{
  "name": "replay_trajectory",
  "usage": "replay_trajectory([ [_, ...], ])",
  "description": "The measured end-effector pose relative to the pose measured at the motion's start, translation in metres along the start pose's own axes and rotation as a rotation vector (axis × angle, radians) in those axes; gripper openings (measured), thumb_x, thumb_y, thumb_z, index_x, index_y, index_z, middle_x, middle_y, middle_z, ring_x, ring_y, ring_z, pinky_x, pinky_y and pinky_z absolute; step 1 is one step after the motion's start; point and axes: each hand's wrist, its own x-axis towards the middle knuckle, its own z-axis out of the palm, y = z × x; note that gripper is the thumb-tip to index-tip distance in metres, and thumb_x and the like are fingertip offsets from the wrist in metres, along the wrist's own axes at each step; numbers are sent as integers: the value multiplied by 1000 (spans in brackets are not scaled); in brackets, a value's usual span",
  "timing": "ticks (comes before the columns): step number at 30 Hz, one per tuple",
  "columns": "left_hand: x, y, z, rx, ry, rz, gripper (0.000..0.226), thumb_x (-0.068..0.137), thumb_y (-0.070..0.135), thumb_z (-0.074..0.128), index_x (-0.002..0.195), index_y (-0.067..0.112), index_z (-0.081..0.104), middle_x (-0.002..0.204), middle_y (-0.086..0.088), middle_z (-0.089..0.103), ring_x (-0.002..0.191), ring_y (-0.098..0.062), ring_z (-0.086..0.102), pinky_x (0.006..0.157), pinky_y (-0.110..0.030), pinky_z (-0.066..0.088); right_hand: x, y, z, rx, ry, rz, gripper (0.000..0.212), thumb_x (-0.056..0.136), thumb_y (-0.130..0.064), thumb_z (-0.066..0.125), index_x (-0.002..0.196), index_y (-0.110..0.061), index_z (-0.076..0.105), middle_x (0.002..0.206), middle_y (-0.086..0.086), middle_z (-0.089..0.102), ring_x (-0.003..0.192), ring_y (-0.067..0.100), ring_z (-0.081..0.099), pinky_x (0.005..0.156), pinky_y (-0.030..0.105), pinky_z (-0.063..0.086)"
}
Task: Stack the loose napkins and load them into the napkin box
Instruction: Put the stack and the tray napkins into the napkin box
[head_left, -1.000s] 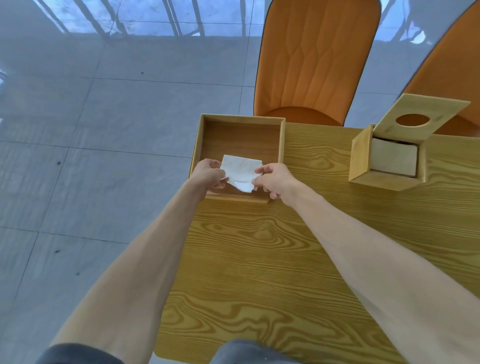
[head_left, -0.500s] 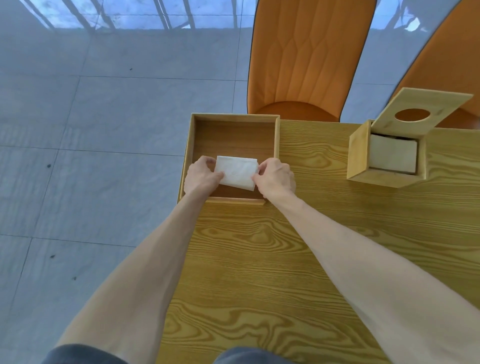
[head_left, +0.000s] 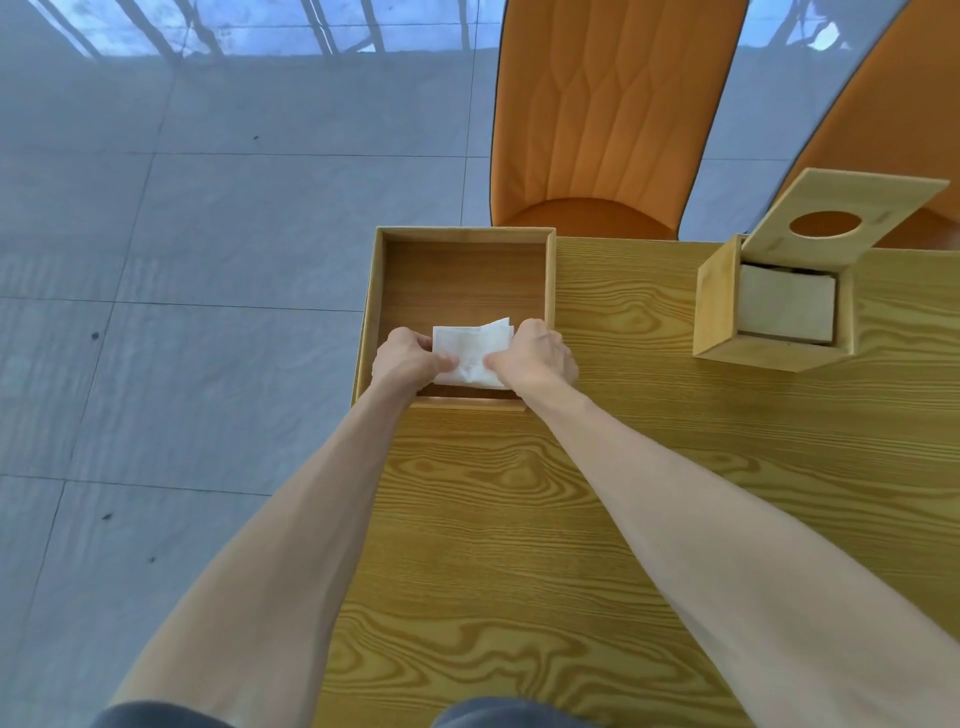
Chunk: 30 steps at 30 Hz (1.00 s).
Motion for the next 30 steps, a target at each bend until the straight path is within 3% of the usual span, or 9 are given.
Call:
replay_trajectory([
  [4,-3,-7,-5,-59,-42,55,41,81,20,79,116,9,62,107,-6,68,95,-19,62,78,-32,48,-4,2,4,34,1,-100,30,86,-24,66,114,-15,60,111,4,64,100,26,63,72,33,45],
  [7,-7,-10,-11,-130,-56,151,38,80,16,80,111,12,59,103,-4,66,93,-18,62,86,-33,51,-6,10,0,134,-5,-213,41,84,-22,71,120,-19,52,101,-1,61,94,23,62,74,34,48],
  [10,-12,-14,-17,-168,-62,262,40,77,8,81,107,14,55,104,-3,67,89,-16,66,84,-28,53,-7,18,-6,204,38,-376,51,80,-16,78,122,-21,50,99,-3,64,88,20,64,76,33,52],
  [14,-12,-25,-20,-83,-133,401,52,74,11,83,118,25,61,106,-1,71,97,-15,68,82,-31,57,-7,29,-8,15,42,-524,37,81,-20,76,116,-23,65,104,3,73,93,23,67,83,39,55],
  [19,-15,-27,-15,64,-155,398,26,79,17,80,101,29,72,91,5,73,90,-15,67,80,-31,54,-9,35,-6,-94,85,-585,29,85,-20,74,113,-23,69,100,2,75,91,23,68,80,36,54],
  [26,-37,-13,-13,-48,-102,487,15,83,26,77,97,28,73,87,12,72,82,-5,65,73,-25,49,-17,50,-26,15,209,-643,21,86,-17,72,106,-21,72,95,1,75,87,21,68,73,34,52],
  [30,-58,4,7,-9,-75,619,22,85,34,75,104,25,74,95,7,74,88,-11,67,76,-32,52,-27,85,-46,80,290,-614,21,86,-22,73,107,-23,72,98,0,75,91,21,67,76,33,51],
])
